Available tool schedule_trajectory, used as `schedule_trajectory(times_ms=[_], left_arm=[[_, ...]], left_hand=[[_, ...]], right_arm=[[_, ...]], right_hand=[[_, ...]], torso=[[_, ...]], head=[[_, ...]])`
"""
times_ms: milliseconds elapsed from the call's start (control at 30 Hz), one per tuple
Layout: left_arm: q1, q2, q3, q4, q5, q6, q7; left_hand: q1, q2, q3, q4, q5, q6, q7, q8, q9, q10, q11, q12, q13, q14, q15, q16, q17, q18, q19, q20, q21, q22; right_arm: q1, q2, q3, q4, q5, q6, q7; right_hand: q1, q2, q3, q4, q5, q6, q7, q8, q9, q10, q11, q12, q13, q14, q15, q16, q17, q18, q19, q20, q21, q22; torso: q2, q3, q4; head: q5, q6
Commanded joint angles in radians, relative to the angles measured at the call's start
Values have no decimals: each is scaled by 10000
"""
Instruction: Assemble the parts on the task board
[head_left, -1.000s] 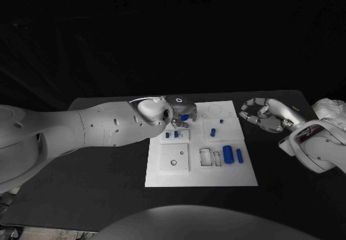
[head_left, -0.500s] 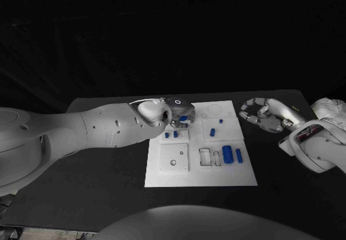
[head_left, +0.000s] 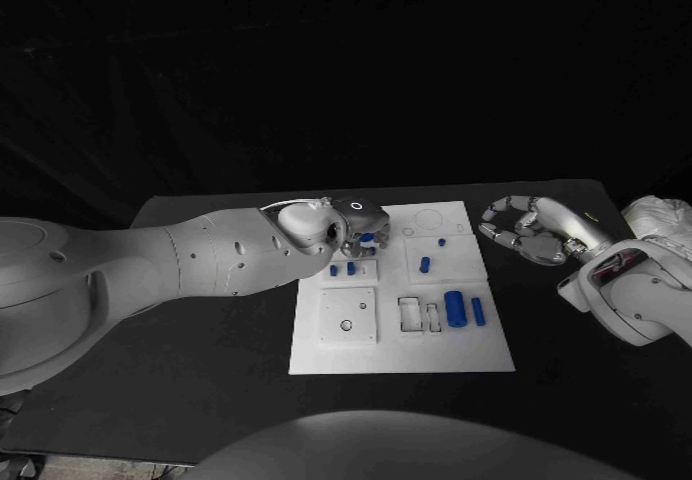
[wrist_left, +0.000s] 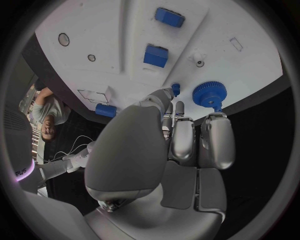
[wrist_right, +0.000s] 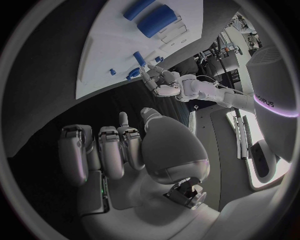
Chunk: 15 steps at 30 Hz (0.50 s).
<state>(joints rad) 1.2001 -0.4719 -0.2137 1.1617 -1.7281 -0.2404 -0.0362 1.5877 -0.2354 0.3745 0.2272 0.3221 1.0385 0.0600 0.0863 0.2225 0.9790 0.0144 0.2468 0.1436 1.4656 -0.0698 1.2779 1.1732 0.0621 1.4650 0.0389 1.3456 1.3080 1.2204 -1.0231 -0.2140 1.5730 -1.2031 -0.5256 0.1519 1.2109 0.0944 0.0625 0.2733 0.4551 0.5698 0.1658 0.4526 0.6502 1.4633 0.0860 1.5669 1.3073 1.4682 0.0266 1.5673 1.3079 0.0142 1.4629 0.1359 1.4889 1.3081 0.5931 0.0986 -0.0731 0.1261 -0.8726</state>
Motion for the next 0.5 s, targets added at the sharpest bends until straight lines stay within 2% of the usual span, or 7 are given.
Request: schedule_trajectory(times_ms=[33,133,500], left_arm=[[-21,52,8,-27,-45,257,77],[-33,68,8,-45,-45,300,61],[-43,71,8,-97,-45,405,-57]], left_hand=[[-9,-1,72,11,-121,102,-14,-2,-24,121,4,9,-30,86,-34,21,-24,-95,236,-26,-35,1923],[-78,-7,61,0,-344,142,-36,7,-43,197,-12,28,-58,83,-40,34,-42,-93,232,-29,-48,1922],[37,55,148,-147,-497,205,-31,25,-68,267,-12,36,-106,37,-40,-12,-155,-79,201,-33,-121,1904]], right_arm=[[-5,-4,1,21,-31,152,-14],[-5,-7,1,24,-31,160,-25],[-7,-22,0,8,-33,207,-68]], right_hand=[[127,8,-14,-21,35,-18,-15,68,15,1075,45,38,2635,1026,54,35,2629,119,338,61,32,2283],[127,8,-14,-21,35,-18,-15,68,15,1075,45,38,2635,1026,54,35,2629,119,338,61,32,2283],[122,8,-20,-8,30,-17,-14,77,14,1075,47,38,2635,1026,54,35,2629,129,310,61,2,2270]], torso=[[2,0,-4],[5,5,0],[-4,0,-1]], head=[[6,0],[4,0],[19,0]])
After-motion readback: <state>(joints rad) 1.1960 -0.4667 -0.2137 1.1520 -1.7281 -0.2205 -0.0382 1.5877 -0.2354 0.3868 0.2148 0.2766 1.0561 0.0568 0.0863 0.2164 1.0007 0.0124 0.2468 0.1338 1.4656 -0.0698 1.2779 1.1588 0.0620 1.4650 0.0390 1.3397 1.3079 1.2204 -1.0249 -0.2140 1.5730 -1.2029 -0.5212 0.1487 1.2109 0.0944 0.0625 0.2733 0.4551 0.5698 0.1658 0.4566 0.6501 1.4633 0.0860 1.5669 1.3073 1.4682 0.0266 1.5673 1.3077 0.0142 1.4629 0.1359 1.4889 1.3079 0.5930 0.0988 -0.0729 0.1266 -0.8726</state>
